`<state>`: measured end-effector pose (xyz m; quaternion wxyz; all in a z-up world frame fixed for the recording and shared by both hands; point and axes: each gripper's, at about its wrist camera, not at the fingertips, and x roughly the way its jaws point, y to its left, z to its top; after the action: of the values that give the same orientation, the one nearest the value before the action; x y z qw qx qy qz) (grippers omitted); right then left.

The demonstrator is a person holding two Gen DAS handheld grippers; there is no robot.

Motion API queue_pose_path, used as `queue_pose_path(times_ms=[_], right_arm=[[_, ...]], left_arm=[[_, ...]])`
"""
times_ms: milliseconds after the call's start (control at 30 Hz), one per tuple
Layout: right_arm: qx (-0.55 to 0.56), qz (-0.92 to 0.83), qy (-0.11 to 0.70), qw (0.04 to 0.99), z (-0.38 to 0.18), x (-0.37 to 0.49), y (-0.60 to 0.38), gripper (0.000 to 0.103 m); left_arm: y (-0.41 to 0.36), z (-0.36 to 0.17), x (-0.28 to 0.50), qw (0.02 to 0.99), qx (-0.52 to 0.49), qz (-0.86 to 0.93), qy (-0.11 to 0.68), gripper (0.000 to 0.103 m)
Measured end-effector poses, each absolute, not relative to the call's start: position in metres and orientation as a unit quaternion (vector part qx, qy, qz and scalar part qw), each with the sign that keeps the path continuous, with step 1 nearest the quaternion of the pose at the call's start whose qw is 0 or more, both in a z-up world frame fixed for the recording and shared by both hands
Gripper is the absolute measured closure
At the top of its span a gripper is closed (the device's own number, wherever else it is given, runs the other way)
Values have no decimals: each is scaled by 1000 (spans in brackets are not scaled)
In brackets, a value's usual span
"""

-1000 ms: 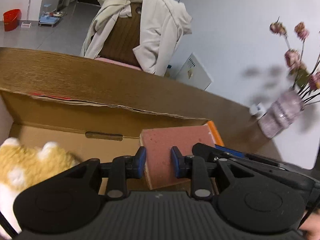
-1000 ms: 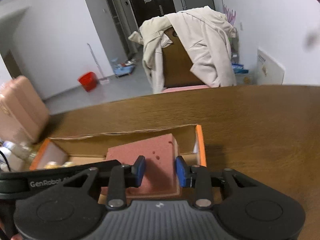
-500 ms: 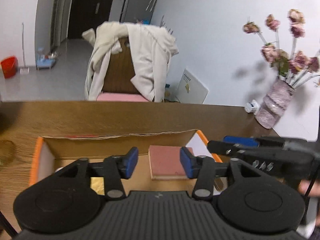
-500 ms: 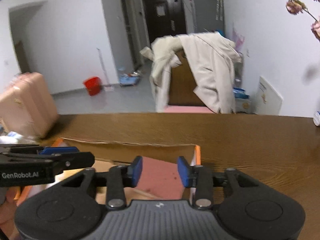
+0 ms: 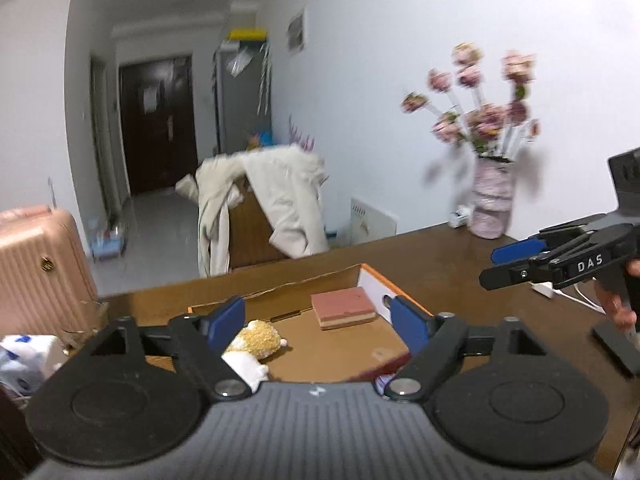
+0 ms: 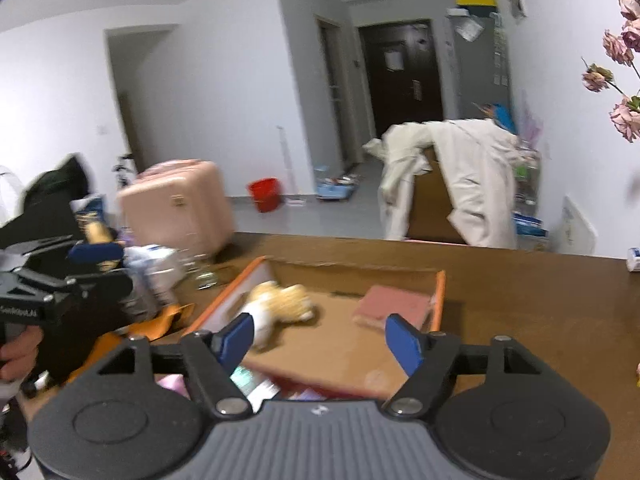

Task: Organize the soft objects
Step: 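Open both tools to release the sponge and pull back from the box, then close the left tool on the pink satin bow while the right tool grips it too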

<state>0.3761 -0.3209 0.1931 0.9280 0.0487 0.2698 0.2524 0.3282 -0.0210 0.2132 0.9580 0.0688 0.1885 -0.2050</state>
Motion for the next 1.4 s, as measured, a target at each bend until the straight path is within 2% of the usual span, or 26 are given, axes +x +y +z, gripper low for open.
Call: queue_pose_path(times_ms=[67,200,267,333,500,633,1033,1400], right_arm=[[53,262,254,930,191,343,-321,22],[52,269,225,935,183,285,-316,20],[47,269,211,939,176,261,-313,18],[43,259,199,944,165,237,-308,16],[70,236,194,950,131,198,-301,16],[63,189,192,961,109,172,-291,14],[60,180,235,953,79,167,-285,13],[73,183,268,943,59,212,-267,14]], left_arm=[[-17,209,295,961,79,-209,165,15],[-13,192,243,968,88,-193,134,14],[-8,182,220,972,84,-185,117,6],[-2,170,199,977,68,-173,107,5],[20,145,159,984,-2,-134,120,5],[26,131,138,988,-5,-93,126,3],[27,109,134,982,-37,-70,169,3],[18,76,194,968,-44,-101,227,3]])
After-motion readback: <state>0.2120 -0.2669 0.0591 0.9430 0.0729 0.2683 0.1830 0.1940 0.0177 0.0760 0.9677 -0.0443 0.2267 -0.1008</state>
